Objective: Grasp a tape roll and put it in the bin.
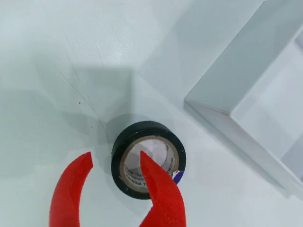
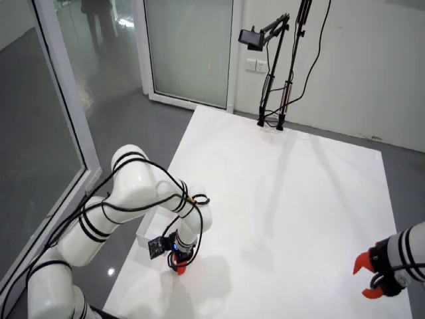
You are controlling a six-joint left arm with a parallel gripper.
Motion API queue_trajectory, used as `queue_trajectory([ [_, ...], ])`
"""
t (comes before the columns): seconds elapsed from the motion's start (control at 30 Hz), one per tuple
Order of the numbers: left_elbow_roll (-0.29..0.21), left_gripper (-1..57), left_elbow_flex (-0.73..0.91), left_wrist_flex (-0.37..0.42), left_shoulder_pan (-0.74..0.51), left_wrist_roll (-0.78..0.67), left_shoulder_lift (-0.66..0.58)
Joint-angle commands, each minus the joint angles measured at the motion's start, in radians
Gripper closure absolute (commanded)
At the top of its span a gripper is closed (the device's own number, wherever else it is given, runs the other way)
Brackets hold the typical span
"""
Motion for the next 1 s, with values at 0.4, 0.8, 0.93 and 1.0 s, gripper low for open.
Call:
queue_trajectory([
  [0.4, 0.013, 36.4, 0.000, -0.045, 0.011, -0.023, 0.040],
  [0.8, 0.013, 44.9, 0.000, -0.059, 0.003, -0.034, 0.048],
  [0.93, 0.014, 47.9, 0.000, -0.063, 0.002, -0.035, 0.048],
  [1.0, 0.014, 48.7, 0.000, -0.065, 0.000, -0.035, 0.048],
])
